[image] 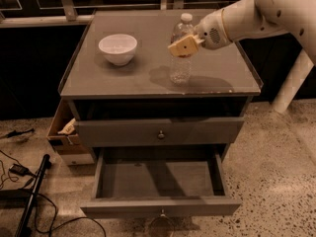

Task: Pick water bottle from middle drawer and place on counter

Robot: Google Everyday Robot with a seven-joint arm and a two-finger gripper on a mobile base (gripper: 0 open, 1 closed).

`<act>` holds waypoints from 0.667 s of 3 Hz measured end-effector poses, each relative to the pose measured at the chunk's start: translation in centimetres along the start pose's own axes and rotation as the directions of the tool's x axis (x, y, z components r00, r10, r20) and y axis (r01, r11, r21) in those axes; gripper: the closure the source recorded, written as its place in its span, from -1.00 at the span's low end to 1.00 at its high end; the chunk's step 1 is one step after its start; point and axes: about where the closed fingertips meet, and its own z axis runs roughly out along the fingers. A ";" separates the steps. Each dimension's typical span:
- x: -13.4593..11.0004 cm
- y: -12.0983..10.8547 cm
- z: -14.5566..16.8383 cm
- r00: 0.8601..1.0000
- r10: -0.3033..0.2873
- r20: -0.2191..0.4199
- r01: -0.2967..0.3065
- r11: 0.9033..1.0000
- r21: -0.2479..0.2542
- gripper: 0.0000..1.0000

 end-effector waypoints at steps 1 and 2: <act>-0.5 0.7 0.3 0.999 -0.040 -0.012 0.040 0.999 -0.002 1.00; -0.5 0.7 0.2 0.999 -0.038 -0.011 0.038 0.999 -0.002 1.00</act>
Offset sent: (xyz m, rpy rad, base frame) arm -0.0057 0.0053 0.0071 -0.0383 -0.0390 0.0229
